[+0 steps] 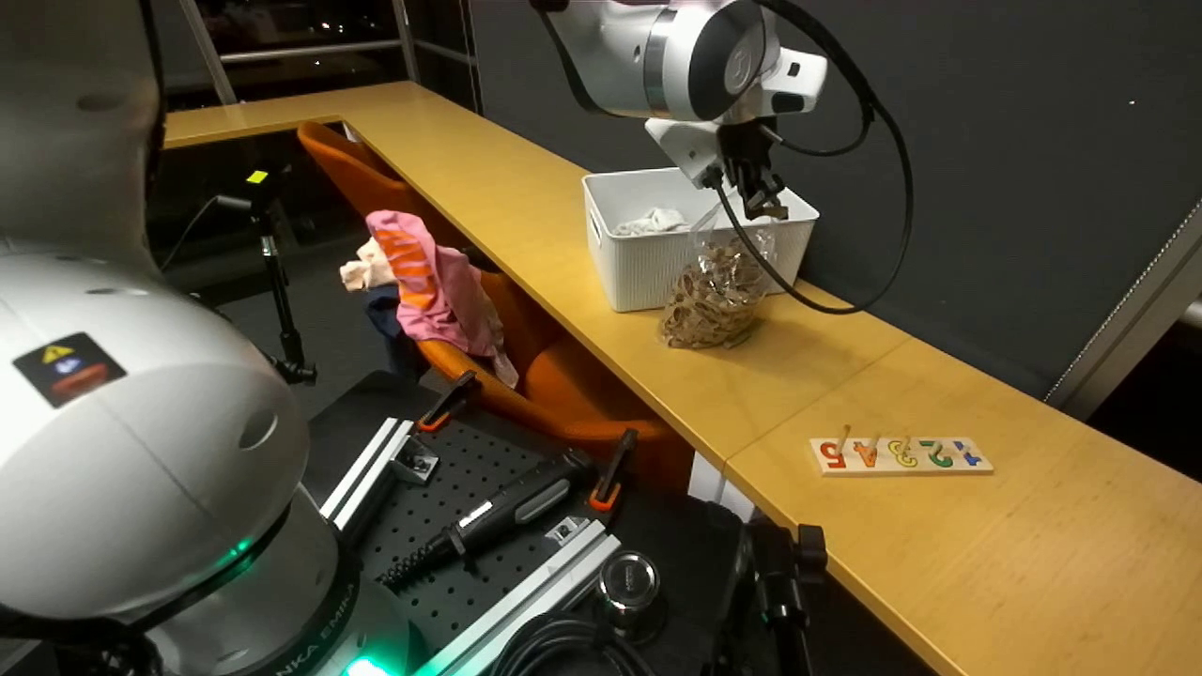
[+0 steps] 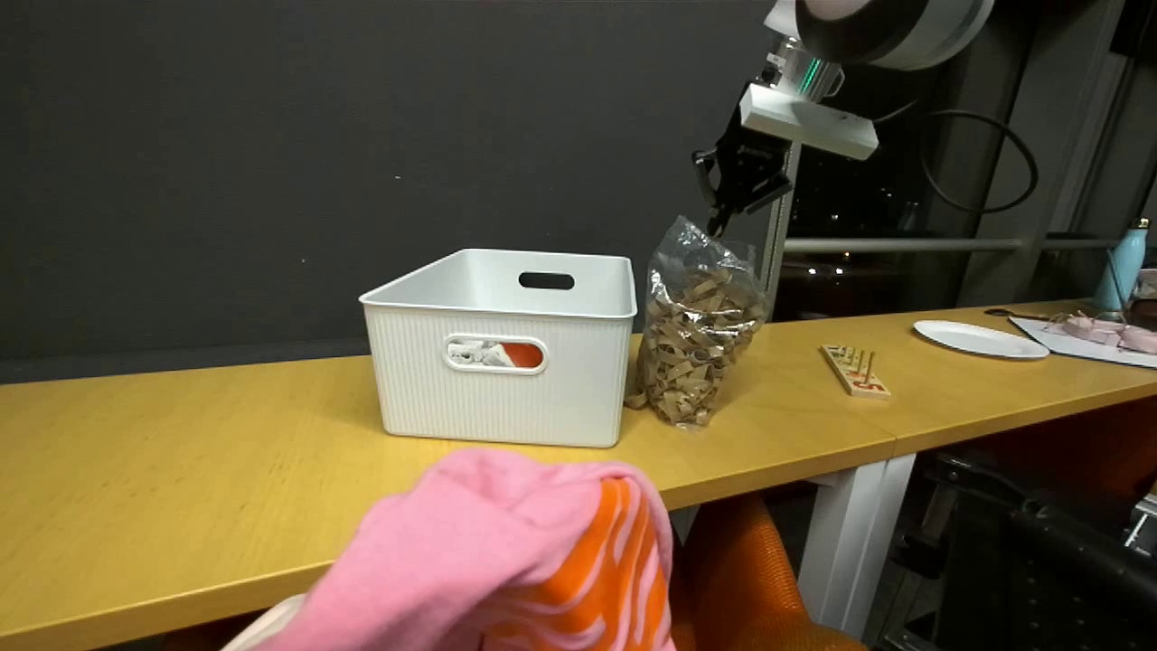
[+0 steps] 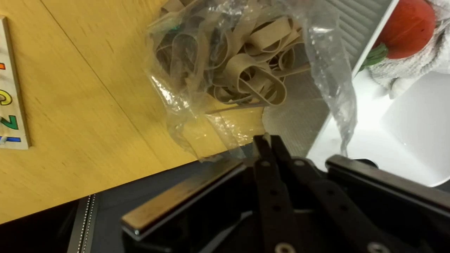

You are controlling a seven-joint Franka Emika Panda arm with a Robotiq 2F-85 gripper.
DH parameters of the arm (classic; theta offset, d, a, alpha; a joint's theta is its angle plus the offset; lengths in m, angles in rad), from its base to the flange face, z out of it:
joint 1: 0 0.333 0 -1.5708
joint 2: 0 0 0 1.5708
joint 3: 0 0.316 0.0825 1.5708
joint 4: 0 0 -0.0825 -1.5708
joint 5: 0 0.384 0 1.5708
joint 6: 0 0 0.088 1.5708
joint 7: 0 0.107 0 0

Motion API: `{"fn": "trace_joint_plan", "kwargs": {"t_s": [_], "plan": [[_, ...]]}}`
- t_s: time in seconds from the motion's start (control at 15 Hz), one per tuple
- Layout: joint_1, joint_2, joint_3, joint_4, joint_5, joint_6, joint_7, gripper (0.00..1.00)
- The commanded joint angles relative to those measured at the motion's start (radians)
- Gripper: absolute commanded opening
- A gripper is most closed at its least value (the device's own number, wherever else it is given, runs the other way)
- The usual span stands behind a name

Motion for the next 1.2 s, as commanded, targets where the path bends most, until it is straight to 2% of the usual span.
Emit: {"fn": "trace_joint_plan", "kwargs": {"t_s": [0.0,0.27,0.33,0.4,0.53,0.6,0.93,1.13], "plan": [[0.061,0.032,-0.04,0.036,-0.01,-0.035,0.034,0.01],[0.108,0.04,-0.066,0.026,-0.018,-0.038,0.064,0.01],[0.113,0.042,-0.067,0.027,-0.015,-0.04,0.067,0.06],[0.119,0.041,-0.072,0.026,-0.016,-0.04,0.075,0.29],[0.129,0.031,-0.082,0.018,-0.021,-0.043,0.089,0.33],[0.134,0.024,-0.086,0.012,-0.024,-0.05,0.098,0.39],[0.16,-0.031,-0.125,-0.044,-0.073,-0.036,0.155,0.75],[0.171,-0.104,-0.159,-0.103,-0.121,-0.025,0.198,0.96]]}}
